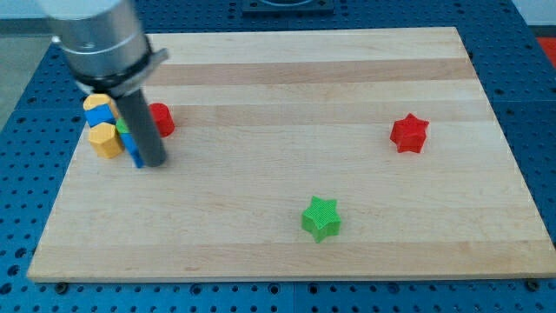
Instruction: Keep the red star below the green circle
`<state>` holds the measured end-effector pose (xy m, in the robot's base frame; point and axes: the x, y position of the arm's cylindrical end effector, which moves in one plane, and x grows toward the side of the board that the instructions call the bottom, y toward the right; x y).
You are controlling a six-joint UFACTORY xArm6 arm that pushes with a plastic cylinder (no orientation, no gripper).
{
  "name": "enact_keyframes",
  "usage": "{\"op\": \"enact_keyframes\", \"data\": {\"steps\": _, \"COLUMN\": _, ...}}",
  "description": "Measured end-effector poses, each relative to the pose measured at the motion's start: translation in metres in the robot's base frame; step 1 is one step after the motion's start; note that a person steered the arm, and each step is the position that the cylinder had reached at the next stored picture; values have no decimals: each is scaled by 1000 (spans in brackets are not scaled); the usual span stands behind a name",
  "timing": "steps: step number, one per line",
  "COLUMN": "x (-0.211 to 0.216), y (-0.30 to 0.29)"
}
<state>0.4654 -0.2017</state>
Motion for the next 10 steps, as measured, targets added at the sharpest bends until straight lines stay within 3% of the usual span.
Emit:
{"op": "enact_keyframes", "data": {"steps": 1, "x": -4, "y": -28}}
{"op": "enact_keyframes", "data": {"steps": 2, "x": -2, "y": -4}}
{"op": "enact_keyframes", "data": {"steps": 3, "x": 10, "y": 105}}
{"op": "enact_keyframes", "data": {"steps": 5, "x": 25, "y": 382}}
{"op": "enact_keyframes", "data": {"steps": 6, "x": 6, "y": 480}}
{"op": "enact_keyframes", "data": {"steps": 8, "x": -2, "y": 365}}
{"op": "enact_keyframes", "data": {"steps": 10, "x": -7, "y": 375}}
